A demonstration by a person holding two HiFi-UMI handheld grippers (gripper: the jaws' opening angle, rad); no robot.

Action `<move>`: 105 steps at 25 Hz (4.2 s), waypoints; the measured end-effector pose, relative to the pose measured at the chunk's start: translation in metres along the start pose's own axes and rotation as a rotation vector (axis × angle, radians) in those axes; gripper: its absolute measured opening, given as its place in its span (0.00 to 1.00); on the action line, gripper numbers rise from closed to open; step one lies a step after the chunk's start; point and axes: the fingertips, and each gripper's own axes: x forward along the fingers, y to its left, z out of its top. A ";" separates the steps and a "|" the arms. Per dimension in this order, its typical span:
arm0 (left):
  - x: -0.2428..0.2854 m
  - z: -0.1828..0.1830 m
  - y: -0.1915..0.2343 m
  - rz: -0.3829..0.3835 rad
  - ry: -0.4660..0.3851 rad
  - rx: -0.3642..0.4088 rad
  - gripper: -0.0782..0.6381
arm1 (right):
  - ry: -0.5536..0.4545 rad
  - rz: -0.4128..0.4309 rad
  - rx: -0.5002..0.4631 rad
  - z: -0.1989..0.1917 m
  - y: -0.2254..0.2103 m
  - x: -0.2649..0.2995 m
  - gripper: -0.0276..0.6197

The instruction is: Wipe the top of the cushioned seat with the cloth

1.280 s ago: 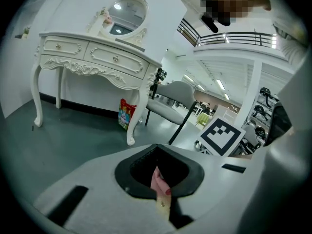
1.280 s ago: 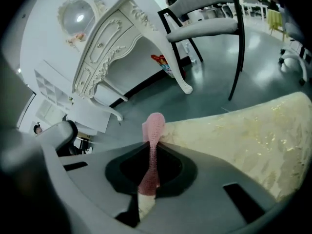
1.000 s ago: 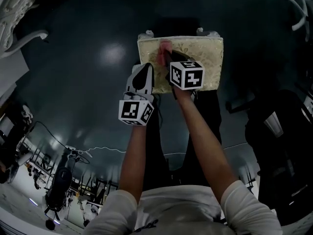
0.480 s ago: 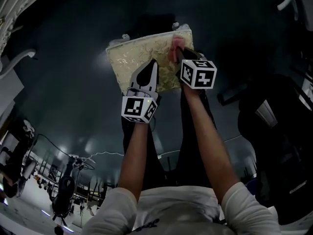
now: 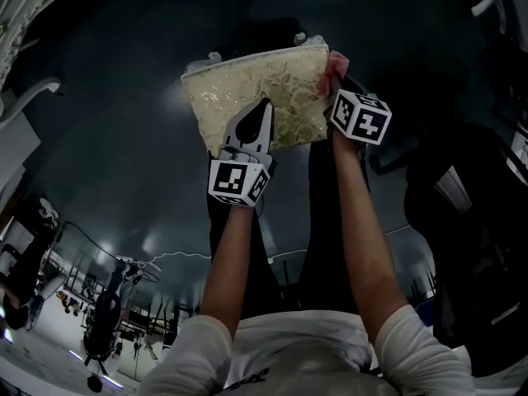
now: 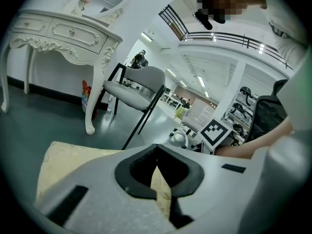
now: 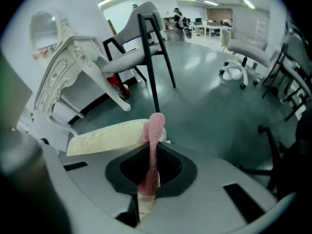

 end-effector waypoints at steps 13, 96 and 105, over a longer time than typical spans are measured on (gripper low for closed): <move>-0.126 0.036 0.139 0.245 -0.066 -0.024 0.13 | 0.097 0.422 -0.070 -0.067 0.256 0.011 0.08; -0.101 0.008 0.092 0.227 -0.055 -0.031 0.13 | 0.142 0.345 -0.127 -0.106 0.182 0.001 0.08; -0.036 -0.005 0.015 0.141 -0.033 -0.022 0.13 | 0.054 0.173 -0.040 -0.077 0.045 -0.031 0.08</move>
